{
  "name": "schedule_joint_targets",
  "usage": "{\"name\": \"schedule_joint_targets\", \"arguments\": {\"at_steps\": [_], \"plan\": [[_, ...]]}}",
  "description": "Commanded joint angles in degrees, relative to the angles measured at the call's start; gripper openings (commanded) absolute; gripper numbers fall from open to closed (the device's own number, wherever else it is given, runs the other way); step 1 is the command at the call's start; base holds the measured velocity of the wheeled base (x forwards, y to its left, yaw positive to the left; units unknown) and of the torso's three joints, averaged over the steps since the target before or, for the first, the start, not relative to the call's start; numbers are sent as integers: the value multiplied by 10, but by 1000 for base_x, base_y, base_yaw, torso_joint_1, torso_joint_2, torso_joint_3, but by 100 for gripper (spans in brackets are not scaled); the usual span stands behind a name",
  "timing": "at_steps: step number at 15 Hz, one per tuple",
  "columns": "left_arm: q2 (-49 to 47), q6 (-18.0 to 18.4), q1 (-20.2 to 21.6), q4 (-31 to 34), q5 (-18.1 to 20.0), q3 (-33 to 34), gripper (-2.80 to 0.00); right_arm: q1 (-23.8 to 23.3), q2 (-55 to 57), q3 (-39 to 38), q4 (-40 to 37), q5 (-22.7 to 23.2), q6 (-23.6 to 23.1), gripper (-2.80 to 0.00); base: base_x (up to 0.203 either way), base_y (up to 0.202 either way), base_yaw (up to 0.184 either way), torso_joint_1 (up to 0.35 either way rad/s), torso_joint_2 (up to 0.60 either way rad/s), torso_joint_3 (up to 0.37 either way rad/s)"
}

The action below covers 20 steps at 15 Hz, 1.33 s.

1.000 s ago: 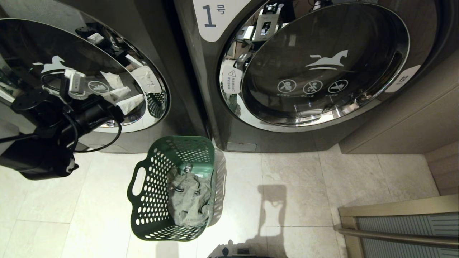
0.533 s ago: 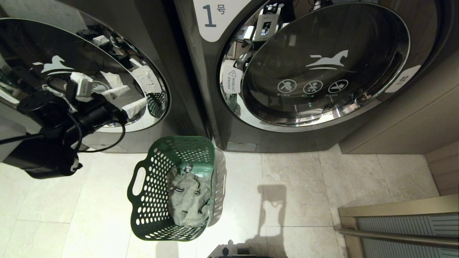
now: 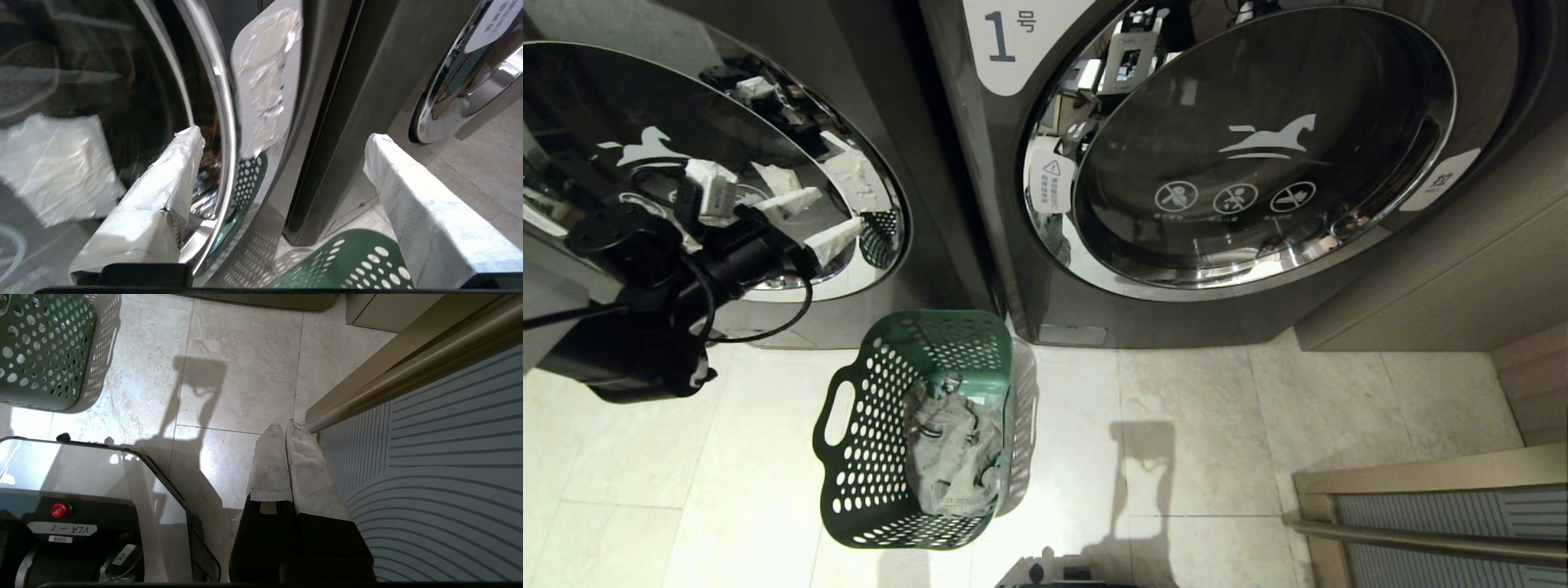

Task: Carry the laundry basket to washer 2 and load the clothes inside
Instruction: Open the lid of the washing machine

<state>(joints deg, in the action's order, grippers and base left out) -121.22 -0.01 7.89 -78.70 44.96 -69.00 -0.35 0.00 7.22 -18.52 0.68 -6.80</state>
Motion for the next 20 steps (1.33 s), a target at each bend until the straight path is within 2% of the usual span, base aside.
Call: {"name": "schedule_joint_targets", "arguments": {"at_steps": [1,7,20], "plan": [[-6,-4,-4,-4,3,-10,0,0,1,0,-1,0,-1,-280,0,0,0,0,0,0],[-25,-26,-23,-4,4,-42,0,0,1,0,-1,0,-1,-280,0,0,0,0,0,0],[-100,-27,-31,-3,3,-138,0,0,1,0,-1,0,-1,-280,0,0,0,0,0,0]]}}
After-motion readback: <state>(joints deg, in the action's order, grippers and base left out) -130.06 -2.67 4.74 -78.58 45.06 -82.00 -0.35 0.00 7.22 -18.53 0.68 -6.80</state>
